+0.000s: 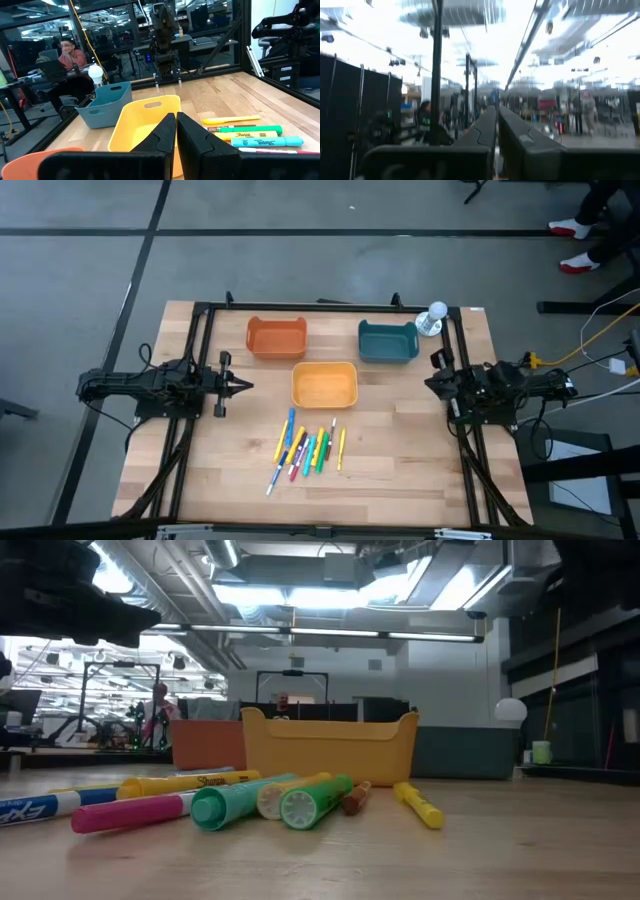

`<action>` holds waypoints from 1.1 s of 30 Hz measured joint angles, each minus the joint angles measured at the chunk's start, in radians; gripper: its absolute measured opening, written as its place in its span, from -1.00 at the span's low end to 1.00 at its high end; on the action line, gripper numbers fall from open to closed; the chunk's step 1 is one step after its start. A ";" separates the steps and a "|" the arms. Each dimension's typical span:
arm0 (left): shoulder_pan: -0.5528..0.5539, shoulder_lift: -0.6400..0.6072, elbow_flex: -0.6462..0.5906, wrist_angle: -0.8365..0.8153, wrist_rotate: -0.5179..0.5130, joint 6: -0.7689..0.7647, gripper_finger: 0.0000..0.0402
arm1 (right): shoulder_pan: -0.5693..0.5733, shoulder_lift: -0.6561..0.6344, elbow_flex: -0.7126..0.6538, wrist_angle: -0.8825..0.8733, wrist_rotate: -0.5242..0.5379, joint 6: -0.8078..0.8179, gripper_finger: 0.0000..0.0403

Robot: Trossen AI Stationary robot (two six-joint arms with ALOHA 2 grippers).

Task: Pick & Place Markers
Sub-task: Put the right yellow small highlighter pen into the yellow bin

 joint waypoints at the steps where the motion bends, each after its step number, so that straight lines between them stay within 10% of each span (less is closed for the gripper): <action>1: 0.000 0.000 0.000 0.000 0.000 0.000 -0.94 | 0.000 0.000 0.000 0.025 0.000 0.002 -0.90; 33: 0.000 0.000 0.000 0.000 0.000 0.000 -0.96 | 0.000 0.002 0.154 0.346 0.080 0.107 -0.90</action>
